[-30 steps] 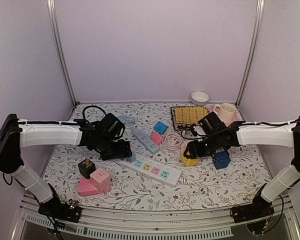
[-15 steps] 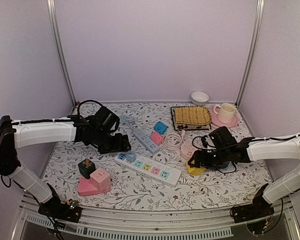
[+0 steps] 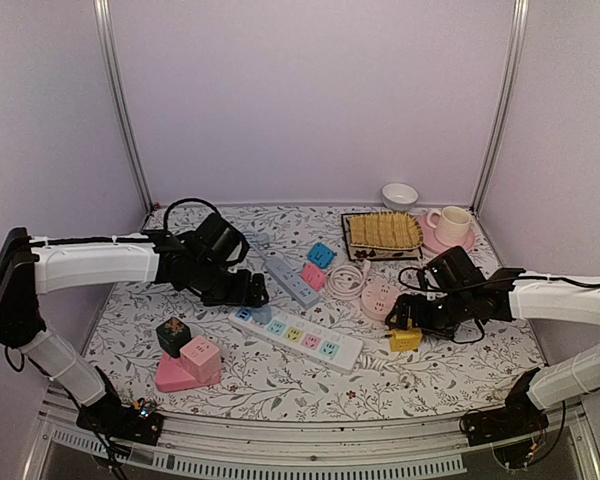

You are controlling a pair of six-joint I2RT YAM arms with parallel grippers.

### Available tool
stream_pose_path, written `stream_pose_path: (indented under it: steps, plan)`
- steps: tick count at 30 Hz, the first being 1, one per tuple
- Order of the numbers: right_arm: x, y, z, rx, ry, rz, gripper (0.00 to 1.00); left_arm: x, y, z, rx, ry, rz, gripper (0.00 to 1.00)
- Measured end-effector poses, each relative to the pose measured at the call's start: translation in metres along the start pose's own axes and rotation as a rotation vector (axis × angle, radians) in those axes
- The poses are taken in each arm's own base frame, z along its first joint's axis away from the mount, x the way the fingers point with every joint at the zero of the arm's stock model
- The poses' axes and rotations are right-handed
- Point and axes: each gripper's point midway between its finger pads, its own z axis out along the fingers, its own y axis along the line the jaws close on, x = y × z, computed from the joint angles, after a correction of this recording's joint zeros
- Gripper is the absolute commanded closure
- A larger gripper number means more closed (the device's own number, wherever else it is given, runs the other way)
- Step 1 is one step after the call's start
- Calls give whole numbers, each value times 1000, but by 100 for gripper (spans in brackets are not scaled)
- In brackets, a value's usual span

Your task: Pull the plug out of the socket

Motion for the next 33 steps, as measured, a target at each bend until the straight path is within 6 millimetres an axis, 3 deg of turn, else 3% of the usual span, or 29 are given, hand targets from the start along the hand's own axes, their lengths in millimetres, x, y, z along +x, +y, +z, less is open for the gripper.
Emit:
stream_pose_path:
  steps: [5, 9, 16, 19, 26, 33]
  plan:
    - [-30, 31, -19, -36, -68, -64, 4, 3, -11, 17, -16, 28, 79, 16]
    - [-32, 64, -17, -78, -59, -148, 20, 8, -7, 30, -50, 60, 124, 24]
    - [-3, 121, 25, -176, 84, -270, 54, 5, -8, 39, -78, 79, 182, 33]
    - [1, 146, 39, -243, 130, -284, 62, 7, -12, 40, -78, 87, 207, 37]
    - [4, 186, 69, -383, 206, -288, 72, 18, -12, 44, -90, 119, 238, 44]
    - [17, 197, 99, -447, 302, -251, 78, 15, -13, 44, -105, 124, 265, 62]
